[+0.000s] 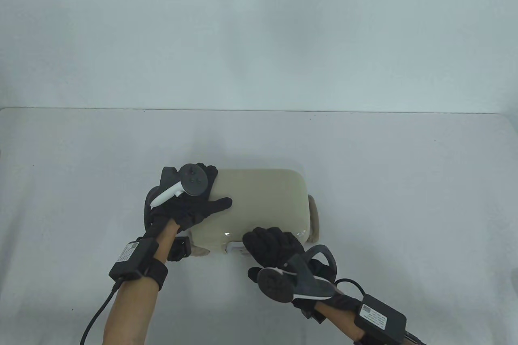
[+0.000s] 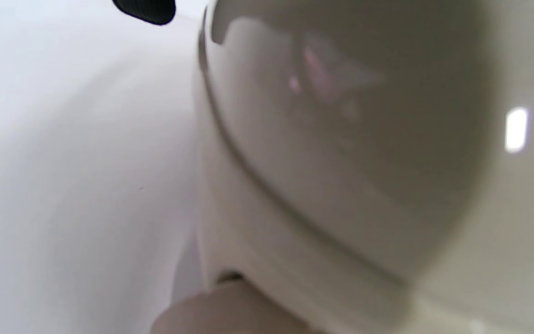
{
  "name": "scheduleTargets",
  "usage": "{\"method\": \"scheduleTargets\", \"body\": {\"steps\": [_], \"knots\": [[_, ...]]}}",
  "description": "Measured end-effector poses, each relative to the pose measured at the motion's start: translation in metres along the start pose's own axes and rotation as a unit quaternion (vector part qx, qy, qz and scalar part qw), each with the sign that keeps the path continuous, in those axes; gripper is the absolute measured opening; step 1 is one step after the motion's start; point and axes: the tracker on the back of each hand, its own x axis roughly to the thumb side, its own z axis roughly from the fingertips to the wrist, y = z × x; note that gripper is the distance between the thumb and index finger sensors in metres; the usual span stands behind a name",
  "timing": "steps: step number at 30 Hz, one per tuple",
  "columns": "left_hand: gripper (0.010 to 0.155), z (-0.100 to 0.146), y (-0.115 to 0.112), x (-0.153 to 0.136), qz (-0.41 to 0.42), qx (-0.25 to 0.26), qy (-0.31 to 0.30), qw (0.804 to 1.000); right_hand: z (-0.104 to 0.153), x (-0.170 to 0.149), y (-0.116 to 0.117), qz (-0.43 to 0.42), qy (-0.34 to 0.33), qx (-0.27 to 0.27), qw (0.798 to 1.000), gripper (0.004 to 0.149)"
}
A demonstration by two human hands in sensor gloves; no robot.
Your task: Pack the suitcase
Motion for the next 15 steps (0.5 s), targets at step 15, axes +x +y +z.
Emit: {"method": "scheduleTargets", "body": {"steps": [15], "knots": [[0.102, -0.002, 0.001, 0.001, -0.001, -0.006, -0.007, 1.000, -0.030, 0.024, 0.062, 0.265, 0.000, -0.092, 0.960, 0.105]]}}
